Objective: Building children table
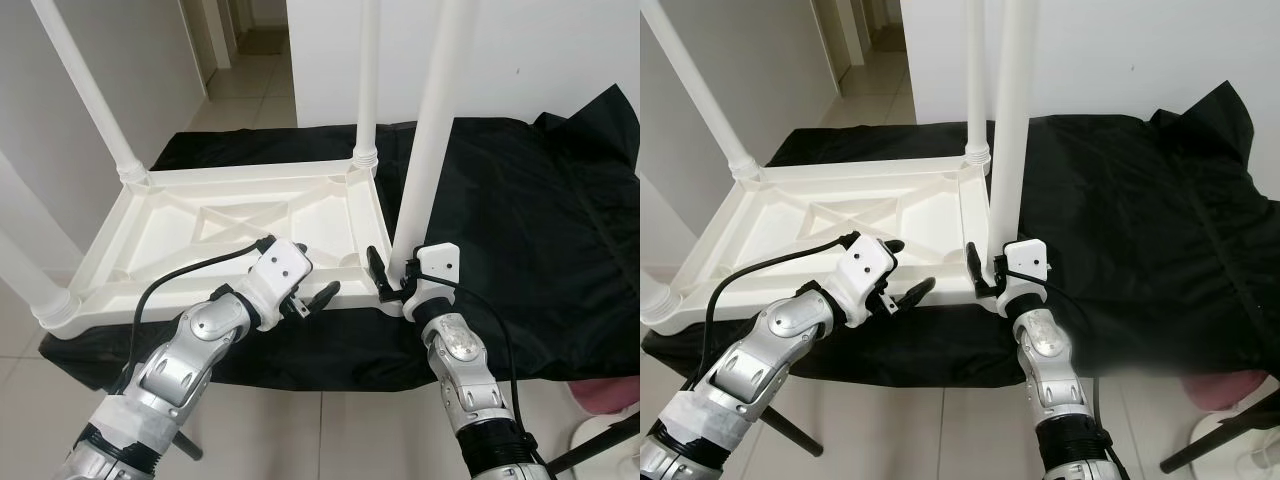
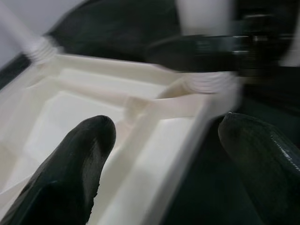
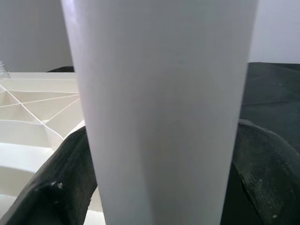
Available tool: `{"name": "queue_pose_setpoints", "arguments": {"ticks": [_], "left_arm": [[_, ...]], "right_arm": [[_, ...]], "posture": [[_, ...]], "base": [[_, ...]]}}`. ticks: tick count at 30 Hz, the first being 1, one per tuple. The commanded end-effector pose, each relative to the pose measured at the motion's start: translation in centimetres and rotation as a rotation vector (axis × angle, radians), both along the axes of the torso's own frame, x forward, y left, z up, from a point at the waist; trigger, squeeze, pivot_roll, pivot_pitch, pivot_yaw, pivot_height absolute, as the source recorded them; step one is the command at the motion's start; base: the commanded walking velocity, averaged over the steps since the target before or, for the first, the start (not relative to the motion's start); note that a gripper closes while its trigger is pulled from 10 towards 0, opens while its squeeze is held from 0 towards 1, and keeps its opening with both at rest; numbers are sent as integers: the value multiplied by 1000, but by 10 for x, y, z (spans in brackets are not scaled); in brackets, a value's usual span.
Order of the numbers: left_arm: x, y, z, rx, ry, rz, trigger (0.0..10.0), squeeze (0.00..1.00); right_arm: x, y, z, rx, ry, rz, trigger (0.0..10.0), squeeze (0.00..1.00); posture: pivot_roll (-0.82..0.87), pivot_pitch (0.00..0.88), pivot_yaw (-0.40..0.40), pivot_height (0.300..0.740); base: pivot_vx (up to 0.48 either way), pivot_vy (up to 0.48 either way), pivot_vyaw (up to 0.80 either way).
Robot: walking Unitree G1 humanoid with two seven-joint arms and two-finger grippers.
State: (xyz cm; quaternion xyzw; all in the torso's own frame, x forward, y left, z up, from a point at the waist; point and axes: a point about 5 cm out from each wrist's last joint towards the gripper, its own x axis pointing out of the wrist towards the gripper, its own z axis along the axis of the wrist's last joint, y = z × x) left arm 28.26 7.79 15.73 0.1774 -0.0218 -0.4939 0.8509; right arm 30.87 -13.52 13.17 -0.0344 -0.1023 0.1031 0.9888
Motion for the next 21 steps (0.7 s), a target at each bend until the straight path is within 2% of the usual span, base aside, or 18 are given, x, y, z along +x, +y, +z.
{"name": "queue_pose_setpoints", "arguments": {"ticks": [1,11,21], "left_arm": [[0,2,2,15,9,-24,10000,0],[2,1,3,13,4,-18,10000,0],[5,1,4,4,-5,-13,10000,0]], "right_arm": [[1,5,-3,4,9,4,10000,0],[2,5,-4,1,9,10,10000,0],[5,5,-1,-20,2,37,10000,0]], "posture": [[-13,0,137,740],[-11,0,125,740],[2,0,77,740]], "base": [[0,0,0],[0,0,0],[0,0,0]]}}
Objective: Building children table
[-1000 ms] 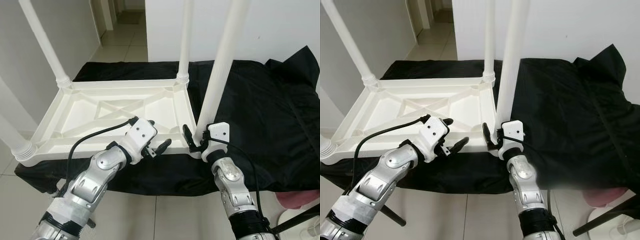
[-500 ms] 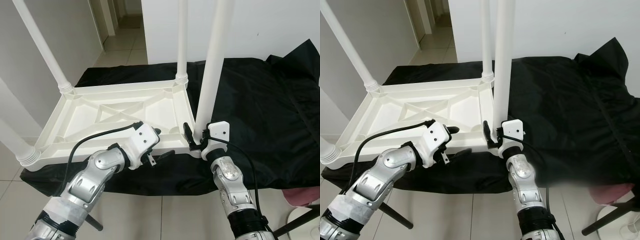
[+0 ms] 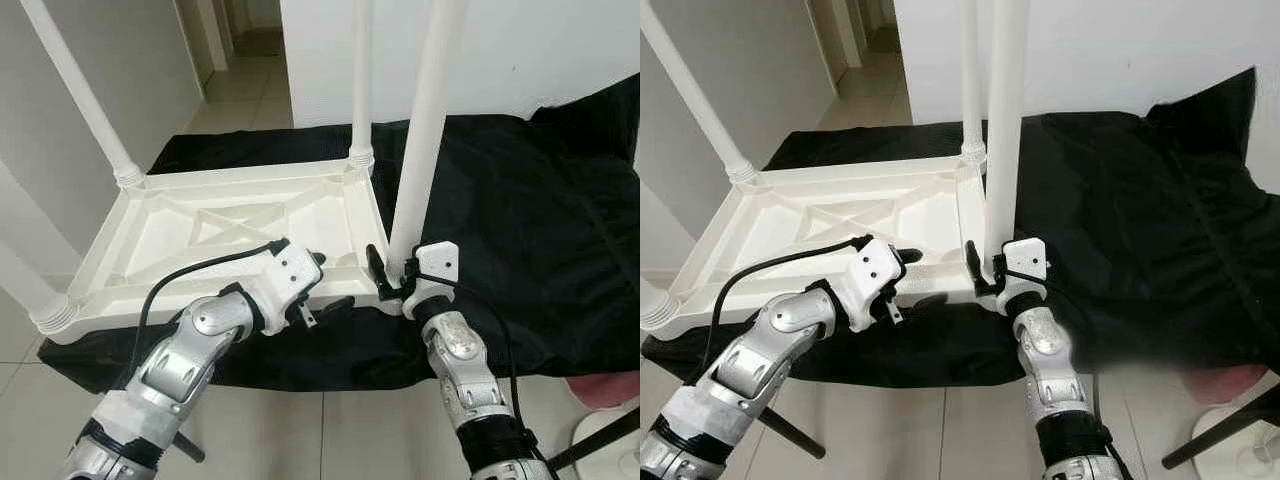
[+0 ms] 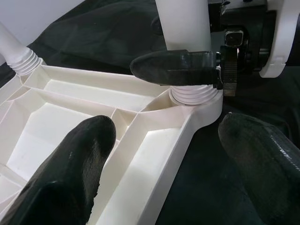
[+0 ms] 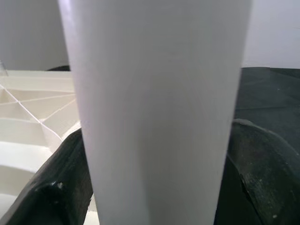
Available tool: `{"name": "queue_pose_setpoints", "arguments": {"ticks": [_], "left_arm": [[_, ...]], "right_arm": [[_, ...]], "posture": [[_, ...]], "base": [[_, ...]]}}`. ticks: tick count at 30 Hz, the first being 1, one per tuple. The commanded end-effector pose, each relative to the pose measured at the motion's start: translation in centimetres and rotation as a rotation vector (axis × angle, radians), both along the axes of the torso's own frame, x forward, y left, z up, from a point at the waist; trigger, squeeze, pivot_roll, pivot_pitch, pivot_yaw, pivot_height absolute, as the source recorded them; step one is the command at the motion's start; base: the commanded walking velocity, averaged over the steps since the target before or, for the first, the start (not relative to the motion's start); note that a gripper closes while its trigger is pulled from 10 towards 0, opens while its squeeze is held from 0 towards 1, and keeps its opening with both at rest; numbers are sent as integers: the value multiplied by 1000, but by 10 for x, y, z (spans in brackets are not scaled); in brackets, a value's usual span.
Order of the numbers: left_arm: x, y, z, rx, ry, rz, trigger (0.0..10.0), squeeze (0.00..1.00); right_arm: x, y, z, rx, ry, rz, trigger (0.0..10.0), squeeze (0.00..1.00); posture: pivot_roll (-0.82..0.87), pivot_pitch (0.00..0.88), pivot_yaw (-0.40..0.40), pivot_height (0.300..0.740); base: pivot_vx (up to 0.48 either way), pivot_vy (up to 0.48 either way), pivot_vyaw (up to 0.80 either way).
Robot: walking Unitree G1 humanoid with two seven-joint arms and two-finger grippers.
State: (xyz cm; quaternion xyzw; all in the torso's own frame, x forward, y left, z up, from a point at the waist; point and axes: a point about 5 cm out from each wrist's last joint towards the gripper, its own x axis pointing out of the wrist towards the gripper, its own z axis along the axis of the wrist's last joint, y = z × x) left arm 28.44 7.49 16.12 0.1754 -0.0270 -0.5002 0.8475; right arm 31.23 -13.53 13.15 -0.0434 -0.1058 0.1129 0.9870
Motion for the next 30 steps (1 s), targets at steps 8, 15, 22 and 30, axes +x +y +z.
{"name": "queue_pose_setpoints", "arguments": {"ticks": [8,15,22,30], "left_arm": [[2,1,-1,-7,-11,23,10000,0],[1,-4,-2,-31,-9,33,10000,0],[1,-5,-2,-40,-9,36,10000,0],[3,-6,2,-63,-8,25,10000,0]], "right_arm": [[2,2,1,-22,11,39,10000,0],[3,-4,4,-33,9,36,10000,0],[3,-10,4,-44,10,35,10000,0],[4,-14,7,-50,-2,35,10000,0]], "posture": [[3,0,31,740],[4,0,-1,740],[2,0,-19,740],[4,0,-27,740]], "base": [[0,0,0],[0,0,0],[0,0,0],[0,0,0]]}}
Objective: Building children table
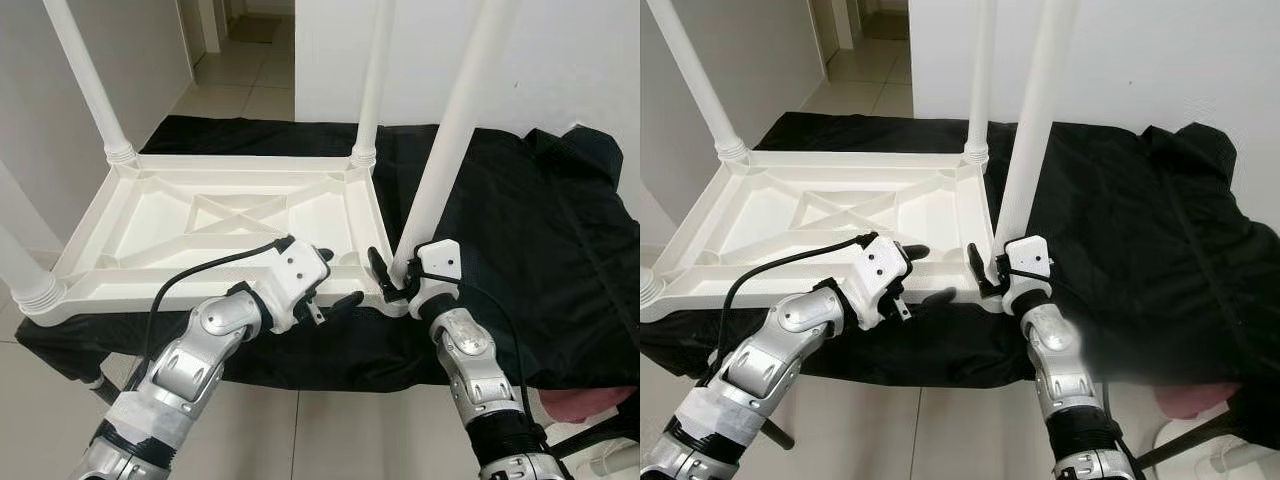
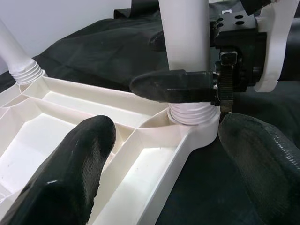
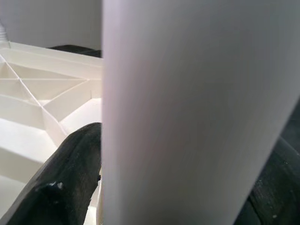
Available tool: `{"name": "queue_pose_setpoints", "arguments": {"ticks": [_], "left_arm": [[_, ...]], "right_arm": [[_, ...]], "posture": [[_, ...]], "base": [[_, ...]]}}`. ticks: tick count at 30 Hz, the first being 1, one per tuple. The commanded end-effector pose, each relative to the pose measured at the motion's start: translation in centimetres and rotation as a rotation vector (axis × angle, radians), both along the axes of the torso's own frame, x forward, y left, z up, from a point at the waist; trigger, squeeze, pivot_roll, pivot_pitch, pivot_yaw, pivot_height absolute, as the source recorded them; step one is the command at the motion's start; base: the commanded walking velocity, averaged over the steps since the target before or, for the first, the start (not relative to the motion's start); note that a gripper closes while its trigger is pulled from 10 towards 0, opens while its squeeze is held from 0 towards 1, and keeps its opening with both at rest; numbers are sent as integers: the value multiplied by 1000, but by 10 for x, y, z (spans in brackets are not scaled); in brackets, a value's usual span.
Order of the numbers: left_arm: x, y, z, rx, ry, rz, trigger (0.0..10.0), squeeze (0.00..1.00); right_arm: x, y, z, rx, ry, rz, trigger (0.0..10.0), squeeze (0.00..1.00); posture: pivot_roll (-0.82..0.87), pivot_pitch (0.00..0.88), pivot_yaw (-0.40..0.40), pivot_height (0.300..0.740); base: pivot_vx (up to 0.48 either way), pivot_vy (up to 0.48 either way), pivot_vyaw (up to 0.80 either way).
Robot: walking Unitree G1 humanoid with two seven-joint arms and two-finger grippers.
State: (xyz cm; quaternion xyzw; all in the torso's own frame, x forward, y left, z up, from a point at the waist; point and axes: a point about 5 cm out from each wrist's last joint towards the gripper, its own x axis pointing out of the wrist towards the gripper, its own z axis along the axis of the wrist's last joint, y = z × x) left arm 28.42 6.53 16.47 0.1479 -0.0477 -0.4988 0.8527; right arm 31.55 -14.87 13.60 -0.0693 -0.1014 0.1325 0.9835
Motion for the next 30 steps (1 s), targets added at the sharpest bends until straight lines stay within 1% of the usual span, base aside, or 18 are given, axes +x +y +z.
{"name": "queue_pose_setpoints", "arguments": {"ticks": [1,11,12,16,17,19,22,23,24,25,26,30], "left_arm": [[3,3,-1,5,2,21,10000,0],[-1,-3,-1,-4,5,-12,10000,0],[-3,-5,-1,-3,3,-24,10000,0],[-5,-6,-1,0,3,-34,10000,0],[-5,-6,-1,0,3,-34,10000,0],[-7,-9,-3,5,7,-53,10000,0],[-9,-10,-4,9,6,-61,10000,0],[-10,-12,-5,15,3,-67,10000,0],[-11,-14,-6,14,2,-72,10000,0],[-11,-15,-6,12,4,-75,10000,0],[-12,-17,-6,10,4,-75,10000,0],[-11,-19,-6,-1,4,-67,10000,0]], "right_arm": [[1,-1,2,7,-6,4,10000,0],[-6,-6,3,12,-20,48,10000,0],[-8,-8,3,0,-21,78,10000,0],[-8,-11,4,-8,-16,94,10000,0],[-8,-11,4,-8,-16,94,10000,0],[-8,-11,2,-35,2,135,10000,0],[-8,-10,2,-41,6,154,10000,0],[-7,-10,1,-47,11,165,7608,0],[-6,-11,1,-48,14,171,4392,0],[-5,-11,0,-51,19,173,1608,0],[-4,-12,-2,-59,28,181,0,0],[-2,-13,-6,-41,55,202,0,0]], "posture": [[4,0,-27,740],[-5,10,-33,740],[-7,13,-34,740],[-9,16,-34,740],[-9,16,-34,740],[-11,30,-38,740],[-11,34,-40,740],[-10,35,-41,740],[-11,41,-46,740],[-11,41,-46,740],[-10,44,-48,740],[-7,48,-56,740]], "base": [[0,0,0],[0,0,0],[0,0,0],[0,0,0],[0,0,0],[0,0,0],[0,0,0],[0,0,0],[0,0,0],[0,0,0],[0,0,0],[0,0,0]]}}
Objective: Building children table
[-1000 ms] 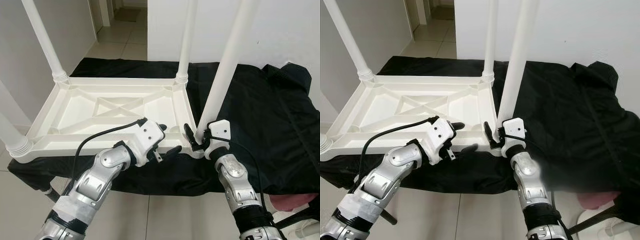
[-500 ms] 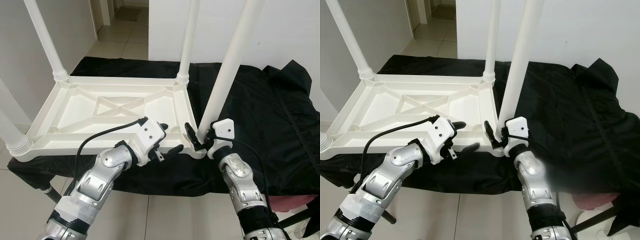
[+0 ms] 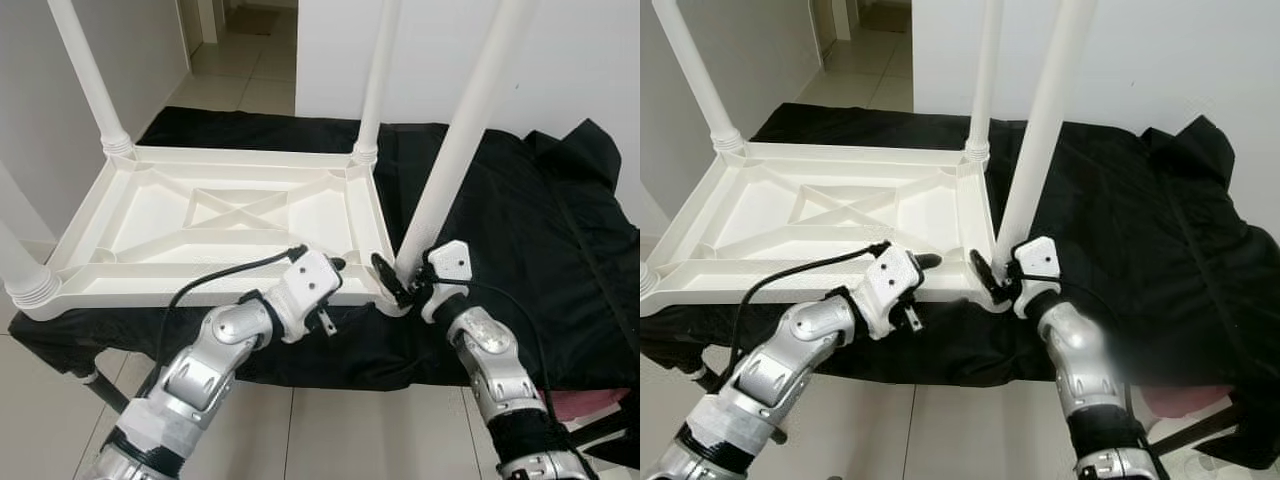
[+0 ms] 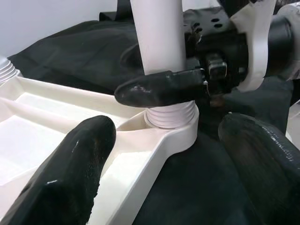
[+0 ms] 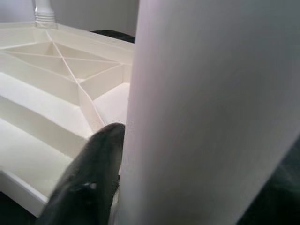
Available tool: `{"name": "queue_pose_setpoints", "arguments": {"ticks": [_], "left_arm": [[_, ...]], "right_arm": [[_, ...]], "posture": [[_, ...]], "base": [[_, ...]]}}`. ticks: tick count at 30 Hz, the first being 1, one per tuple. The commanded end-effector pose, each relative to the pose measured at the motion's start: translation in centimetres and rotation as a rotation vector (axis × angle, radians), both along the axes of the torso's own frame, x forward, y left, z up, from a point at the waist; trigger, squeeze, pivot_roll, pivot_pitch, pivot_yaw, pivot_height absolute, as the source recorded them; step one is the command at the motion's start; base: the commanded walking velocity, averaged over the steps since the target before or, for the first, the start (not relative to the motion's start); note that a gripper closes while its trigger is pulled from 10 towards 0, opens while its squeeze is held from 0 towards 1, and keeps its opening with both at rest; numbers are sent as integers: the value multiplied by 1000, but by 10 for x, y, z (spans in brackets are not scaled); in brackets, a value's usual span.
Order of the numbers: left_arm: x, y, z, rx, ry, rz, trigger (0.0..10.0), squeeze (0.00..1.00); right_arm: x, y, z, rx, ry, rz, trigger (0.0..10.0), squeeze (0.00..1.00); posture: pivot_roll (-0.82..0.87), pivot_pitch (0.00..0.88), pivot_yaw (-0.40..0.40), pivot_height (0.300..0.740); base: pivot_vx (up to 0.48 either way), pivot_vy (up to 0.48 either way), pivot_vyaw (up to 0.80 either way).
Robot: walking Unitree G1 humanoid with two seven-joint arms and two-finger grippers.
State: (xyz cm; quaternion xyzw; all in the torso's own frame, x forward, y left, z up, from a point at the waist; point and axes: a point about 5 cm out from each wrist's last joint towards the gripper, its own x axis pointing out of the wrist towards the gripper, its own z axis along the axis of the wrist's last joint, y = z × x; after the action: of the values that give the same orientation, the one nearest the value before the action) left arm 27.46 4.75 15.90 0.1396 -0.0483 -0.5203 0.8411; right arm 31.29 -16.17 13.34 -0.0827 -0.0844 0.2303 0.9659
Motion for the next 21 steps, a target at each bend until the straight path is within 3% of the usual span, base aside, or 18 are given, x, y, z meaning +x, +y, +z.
{"name": "queue_pose_setpoints", "arguments": {"ticks": [1,10,11,12,21], "left_arm": [[-1,-1,0,6,-9,-16,10000,0],[0,1,1,12,-14,-3,10000,0],[0,1,0,13,-14,-3,10000,0],[-1,1,-1,14,-13,-3,10000,0],[-2,1,-3,17,-7,-6,10000,0]], "right_arm": [[1,0,-3,15,20,12,0,0],[-1,2,-10,66,54,1,0,0],[-2,3,-11,80,63,-2,4314,0],[-4,5,-12,108,76,-13,10000,0],[-4,7,-13,143,90,-141,10000,0]], "posture": [[-7,48,-56,740],[6,44,-54,740],[8,44,-53,740],[6,46,-51,740],[2,50,-51,740]], "base": [[0,0,0],[0,0,0],[0,0,0],[0,0,0],[0,0,0]]}}
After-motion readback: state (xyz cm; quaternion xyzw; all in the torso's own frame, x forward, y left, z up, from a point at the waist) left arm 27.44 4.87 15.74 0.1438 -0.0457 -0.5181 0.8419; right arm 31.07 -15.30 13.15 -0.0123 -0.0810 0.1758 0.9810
